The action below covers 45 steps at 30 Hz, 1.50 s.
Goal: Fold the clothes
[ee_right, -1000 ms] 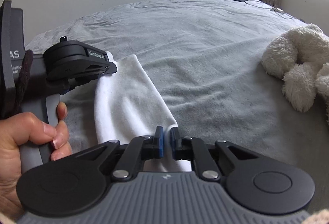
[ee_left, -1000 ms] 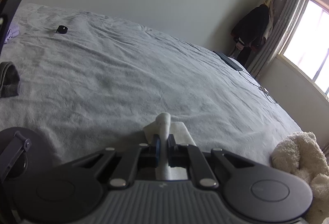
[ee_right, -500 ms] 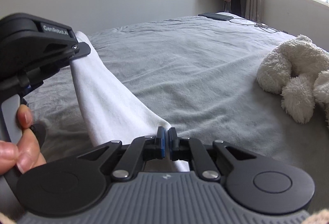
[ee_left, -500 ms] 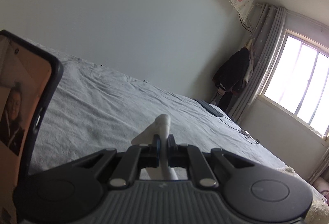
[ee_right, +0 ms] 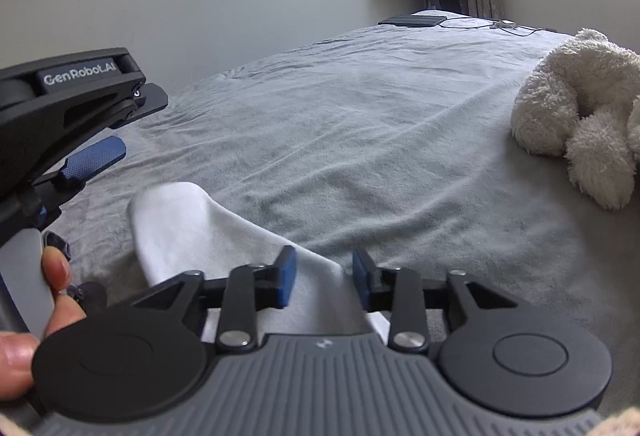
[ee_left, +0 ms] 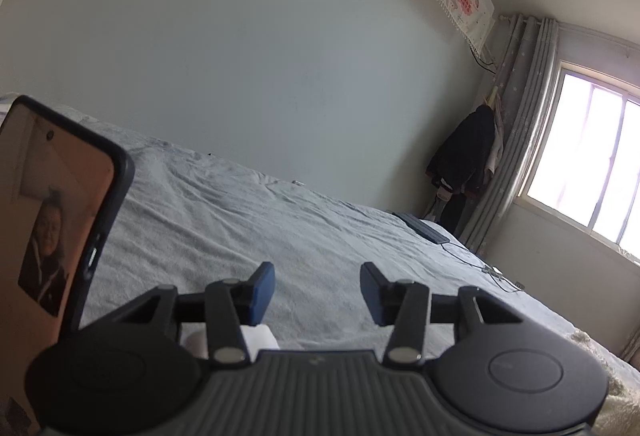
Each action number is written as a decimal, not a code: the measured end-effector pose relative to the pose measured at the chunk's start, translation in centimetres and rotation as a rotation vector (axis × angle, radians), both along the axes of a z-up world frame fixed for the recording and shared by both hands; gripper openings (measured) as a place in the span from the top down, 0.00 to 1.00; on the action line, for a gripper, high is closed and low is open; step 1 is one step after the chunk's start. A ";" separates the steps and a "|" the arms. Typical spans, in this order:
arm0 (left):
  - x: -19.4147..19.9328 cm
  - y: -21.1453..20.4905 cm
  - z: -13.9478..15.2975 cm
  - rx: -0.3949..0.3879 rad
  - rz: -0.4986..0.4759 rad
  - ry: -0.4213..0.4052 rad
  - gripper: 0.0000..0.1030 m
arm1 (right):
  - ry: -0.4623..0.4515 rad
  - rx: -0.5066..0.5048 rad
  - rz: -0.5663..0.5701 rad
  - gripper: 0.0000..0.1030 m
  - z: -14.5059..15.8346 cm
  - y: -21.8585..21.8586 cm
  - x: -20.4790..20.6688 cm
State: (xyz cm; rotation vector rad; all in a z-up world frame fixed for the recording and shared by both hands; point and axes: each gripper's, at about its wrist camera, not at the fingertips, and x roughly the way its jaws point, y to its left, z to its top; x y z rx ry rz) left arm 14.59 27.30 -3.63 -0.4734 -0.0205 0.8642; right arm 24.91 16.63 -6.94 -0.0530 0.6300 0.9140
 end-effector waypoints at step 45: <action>-6.4 -26.4 2.6 -0.165 -1.185 0.531 0.21 | 0.202 0.106 -1.034 0.46 4.1 -49.7 -20.1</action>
